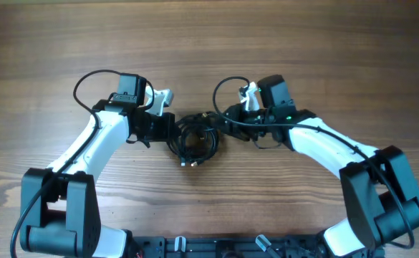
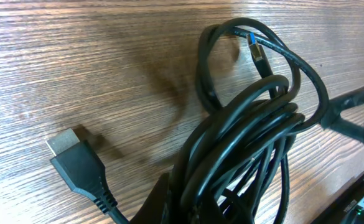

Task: Untangle cables

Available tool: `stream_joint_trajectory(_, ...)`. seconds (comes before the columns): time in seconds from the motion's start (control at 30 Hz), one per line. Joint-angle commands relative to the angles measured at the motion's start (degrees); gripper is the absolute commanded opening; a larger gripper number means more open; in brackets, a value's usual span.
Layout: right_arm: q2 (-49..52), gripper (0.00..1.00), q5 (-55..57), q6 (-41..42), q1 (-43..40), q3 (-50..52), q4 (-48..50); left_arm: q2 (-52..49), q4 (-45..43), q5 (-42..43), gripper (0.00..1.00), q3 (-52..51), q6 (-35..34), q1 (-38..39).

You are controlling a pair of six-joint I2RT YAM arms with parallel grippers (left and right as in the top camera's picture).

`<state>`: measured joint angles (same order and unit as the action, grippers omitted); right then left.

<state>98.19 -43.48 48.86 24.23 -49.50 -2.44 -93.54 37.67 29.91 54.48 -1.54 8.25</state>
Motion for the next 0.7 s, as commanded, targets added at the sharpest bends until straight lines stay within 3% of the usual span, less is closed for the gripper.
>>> stream_joint_trajectory(0.0, -0.90, 0.41, 5.22, 7.15, 2.27, -0.24, 0.39, -0.02, -0.20, 1.99, 0.06, -0.17, 1.33, 0.17)
stream_joint_trajectory(0.2, -0.90, 0.46, 17.40, 10.62, 6.08, -0.24, -1.36, -0.02, -0.22, 1.99, 0.06, -0.17, 1.33, 0.17)
stream_joint_trajectory(0.43, -0.74, 0.31, 23.69, 16.17, 6.32, -0.24, 2.62, -0.02, -0.22, 1.99, 0.05, -0.17, 1.33, 0.17)
stream_joint_trajectory(0.67, 3.74, 0.27, 22.18, 17.16, 6.84, -0.24, 7.19, -0.02, -0.44, 1.99, 0.06, -0.17, 1.31, 0.17)
